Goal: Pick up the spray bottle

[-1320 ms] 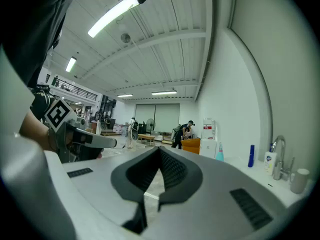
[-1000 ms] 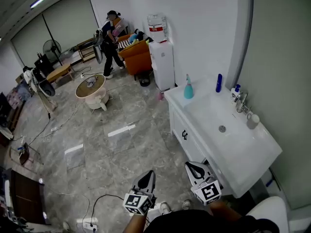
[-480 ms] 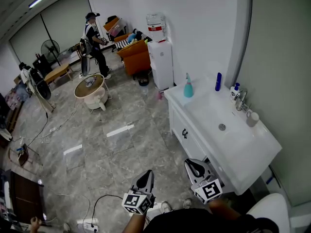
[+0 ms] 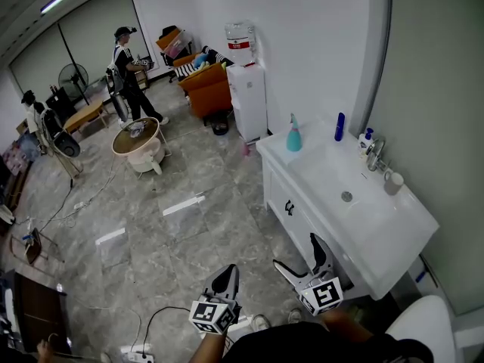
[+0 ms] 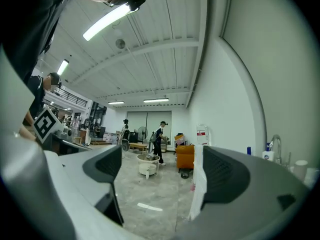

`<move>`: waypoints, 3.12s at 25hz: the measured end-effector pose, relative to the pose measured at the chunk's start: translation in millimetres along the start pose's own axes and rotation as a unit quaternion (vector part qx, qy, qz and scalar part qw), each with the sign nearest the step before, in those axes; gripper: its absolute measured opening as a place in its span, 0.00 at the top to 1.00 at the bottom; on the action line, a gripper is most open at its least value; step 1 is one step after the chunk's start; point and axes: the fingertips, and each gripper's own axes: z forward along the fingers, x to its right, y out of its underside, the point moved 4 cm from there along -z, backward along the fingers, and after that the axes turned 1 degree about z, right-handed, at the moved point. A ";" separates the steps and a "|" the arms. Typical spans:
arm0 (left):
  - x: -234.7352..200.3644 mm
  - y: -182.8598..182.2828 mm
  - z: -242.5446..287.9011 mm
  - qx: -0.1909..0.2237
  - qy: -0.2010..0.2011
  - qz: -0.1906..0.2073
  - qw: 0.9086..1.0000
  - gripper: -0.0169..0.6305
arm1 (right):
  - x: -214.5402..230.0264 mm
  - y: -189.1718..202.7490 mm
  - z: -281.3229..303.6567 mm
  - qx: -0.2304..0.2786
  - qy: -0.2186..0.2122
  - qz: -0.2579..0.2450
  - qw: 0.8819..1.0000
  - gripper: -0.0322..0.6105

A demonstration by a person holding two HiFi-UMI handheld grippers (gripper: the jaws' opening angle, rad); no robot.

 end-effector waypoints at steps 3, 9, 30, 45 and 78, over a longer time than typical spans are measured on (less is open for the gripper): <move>-8.8 -0.8 -5.2 -0.002 0.002 0.005 1.000 0.98 | -6.6 -3.1 6.0 0.015 0.013 0.000 1.000 0.08; -18.6 -2.0 -10.6 -0.006 0.004 0.041 0.999 0.98 | -19.1 6.5 12.4 0.008 0.023 -0.004 1.000 0.03; -81.7 -10.3 85.7 -0.023 -0.016 0.032 0.999 0.98 | 51.9 31.0 125.5 0.001 0.006 0.011 1.000 0.03; -104.1 -43.2 224.6 -0.024 0.005 0.083 0.996 0.98 | 146.7 50.8 214.7 -0.015 -0.001 0.020 1.000 0.03; -203.8 -80.5 413.0 -0.027 0.041 0.091 0.995 0.98 | 259.7 84.7 360.0 -0.024 0.050 0.023 0.998 0.03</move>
